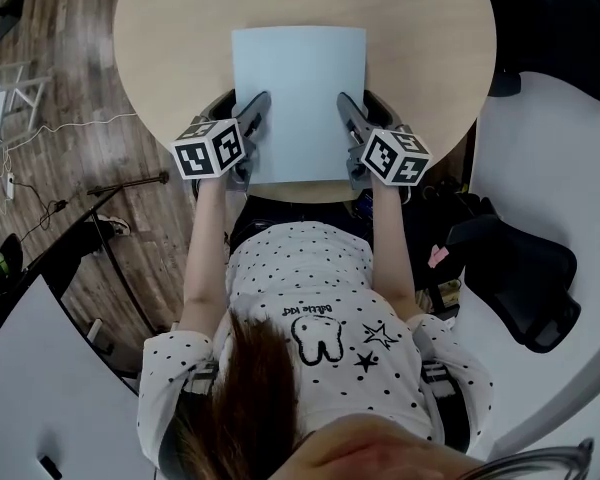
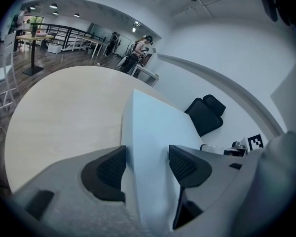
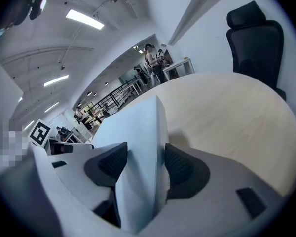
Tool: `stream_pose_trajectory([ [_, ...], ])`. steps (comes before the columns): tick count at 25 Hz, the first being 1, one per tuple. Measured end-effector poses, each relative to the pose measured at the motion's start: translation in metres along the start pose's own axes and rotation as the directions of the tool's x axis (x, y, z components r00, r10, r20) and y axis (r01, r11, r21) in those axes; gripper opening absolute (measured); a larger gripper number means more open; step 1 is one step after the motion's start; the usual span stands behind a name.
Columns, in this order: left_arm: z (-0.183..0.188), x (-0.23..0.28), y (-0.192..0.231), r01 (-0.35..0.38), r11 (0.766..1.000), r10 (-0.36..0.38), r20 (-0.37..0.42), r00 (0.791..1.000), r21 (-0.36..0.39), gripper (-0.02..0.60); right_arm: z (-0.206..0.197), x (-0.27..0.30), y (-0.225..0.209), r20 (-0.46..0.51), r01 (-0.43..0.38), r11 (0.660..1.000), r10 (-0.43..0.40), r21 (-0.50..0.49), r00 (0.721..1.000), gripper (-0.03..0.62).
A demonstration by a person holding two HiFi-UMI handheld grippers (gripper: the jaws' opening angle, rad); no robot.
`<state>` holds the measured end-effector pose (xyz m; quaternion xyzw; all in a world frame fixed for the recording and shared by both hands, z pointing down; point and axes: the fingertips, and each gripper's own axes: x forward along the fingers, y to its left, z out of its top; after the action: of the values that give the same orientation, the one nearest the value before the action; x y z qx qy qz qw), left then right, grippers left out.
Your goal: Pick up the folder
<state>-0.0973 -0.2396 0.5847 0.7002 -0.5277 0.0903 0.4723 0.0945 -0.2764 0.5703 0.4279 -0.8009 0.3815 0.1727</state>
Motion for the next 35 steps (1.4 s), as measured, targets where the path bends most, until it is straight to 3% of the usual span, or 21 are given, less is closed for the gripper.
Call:
stream_pose_trajectory([
  [23, 0.036, -0.036, -0.028, 0.015, 0.995, -0.027, 0.126, 0.992, 0.100, 0.276, 0.042, -0.027, 0.030, 0.139, -0.020, 0.996, 0.031, -0.084, 0.990, 0.238],
  [35, 0.060, -0.053, -0.043, 0.018, 0.991, -0.045, 0.206, 0.978, 0.132, 0.276, 0.072, -0.041, 0.048, 0.215, -0.023, 0.989, 0.055, -0.146, 0.975, 0.238],
])
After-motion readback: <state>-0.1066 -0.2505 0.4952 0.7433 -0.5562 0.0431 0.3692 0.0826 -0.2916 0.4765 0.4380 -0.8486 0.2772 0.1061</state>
